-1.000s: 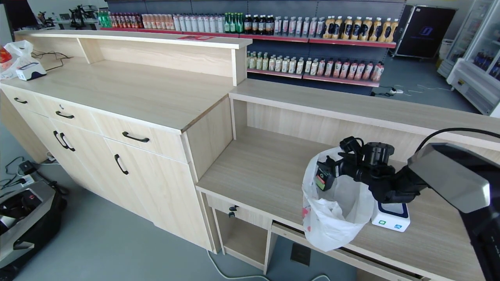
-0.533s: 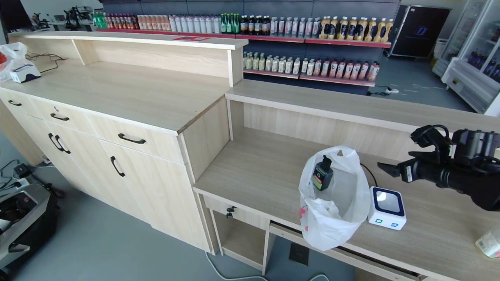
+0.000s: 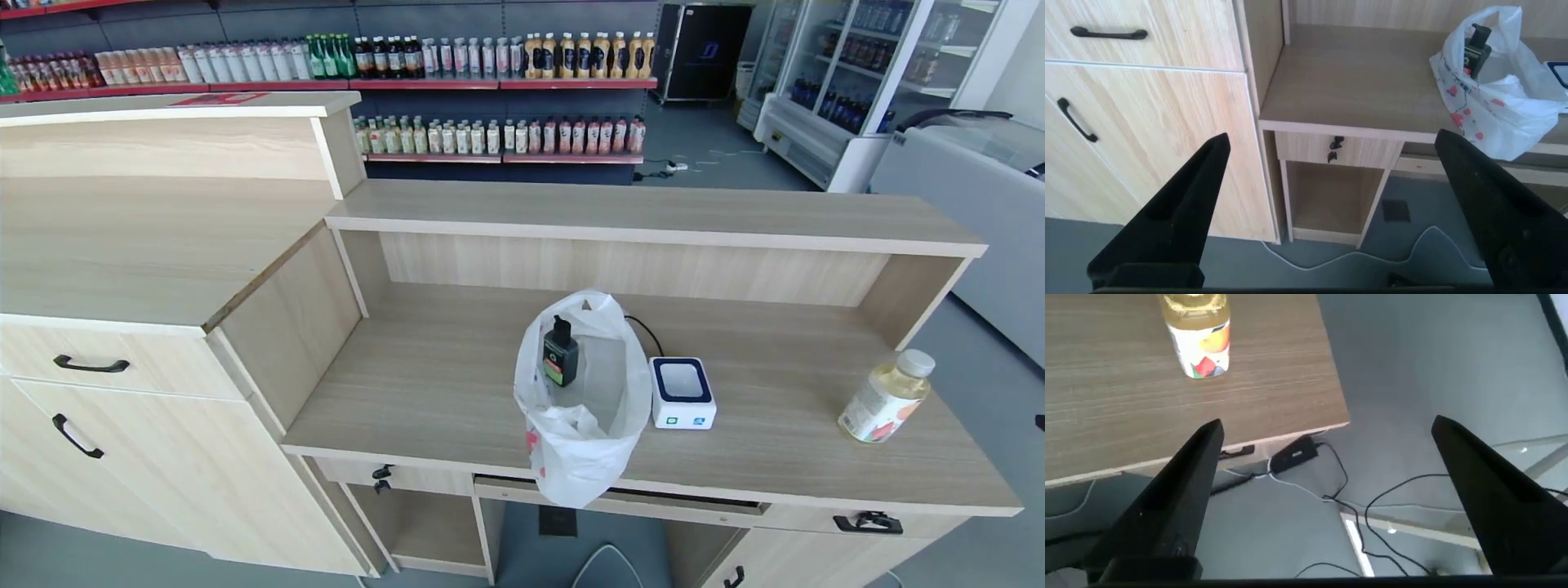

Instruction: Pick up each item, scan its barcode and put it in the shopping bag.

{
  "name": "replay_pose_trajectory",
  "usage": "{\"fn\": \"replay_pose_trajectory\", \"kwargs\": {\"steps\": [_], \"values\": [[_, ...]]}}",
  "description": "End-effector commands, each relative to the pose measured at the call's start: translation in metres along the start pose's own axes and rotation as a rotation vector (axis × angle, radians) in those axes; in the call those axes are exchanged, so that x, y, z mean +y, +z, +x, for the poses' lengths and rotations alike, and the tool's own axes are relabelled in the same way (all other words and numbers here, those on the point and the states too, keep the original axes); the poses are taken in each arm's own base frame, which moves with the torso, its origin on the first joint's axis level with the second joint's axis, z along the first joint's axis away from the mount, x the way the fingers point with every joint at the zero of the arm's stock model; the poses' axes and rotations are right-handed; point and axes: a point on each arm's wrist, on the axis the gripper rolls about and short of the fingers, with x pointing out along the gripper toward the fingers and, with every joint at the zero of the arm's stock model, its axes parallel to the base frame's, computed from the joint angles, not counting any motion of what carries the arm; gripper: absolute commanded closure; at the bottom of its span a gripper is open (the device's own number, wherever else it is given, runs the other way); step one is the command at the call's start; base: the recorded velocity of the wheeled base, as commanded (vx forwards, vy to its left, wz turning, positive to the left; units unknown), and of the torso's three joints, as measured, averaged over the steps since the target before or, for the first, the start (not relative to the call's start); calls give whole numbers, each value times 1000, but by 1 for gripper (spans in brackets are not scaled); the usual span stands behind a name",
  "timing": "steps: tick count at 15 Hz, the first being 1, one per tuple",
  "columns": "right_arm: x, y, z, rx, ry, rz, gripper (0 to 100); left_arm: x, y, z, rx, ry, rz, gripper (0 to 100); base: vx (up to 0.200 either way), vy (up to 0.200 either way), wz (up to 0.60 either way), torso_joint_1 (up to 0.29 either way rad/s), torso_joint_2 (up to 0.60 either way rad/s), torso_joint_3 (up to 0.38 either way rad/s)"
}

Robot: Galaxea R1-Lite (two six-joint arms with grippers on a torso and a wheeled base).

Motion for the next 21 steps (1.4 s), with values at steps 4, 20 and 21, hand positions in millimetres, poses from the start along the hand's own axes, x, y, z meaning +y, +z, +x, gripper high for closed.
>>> {"fn": "replay_pose_trajectory", "kwargs": {"steps": [4, 20, 21], "values": [[4, -45, 93, -138, 314, 34, 0, 0, 0, 0, -1, 1, 0, 0, 0, 0, 0, 0, 0, 0], [34, -70, 191, -194, 387, -74, 0, 0, 0, 0, -1, 1, 0, 0, 0, 0, 0, 0, 0, 0], [40, -67, 196, -206, 398, -79, 0, 0, 0, 0, -1, 1, 0, 0, 0, 0, 0, 0, 0, 0]]}}
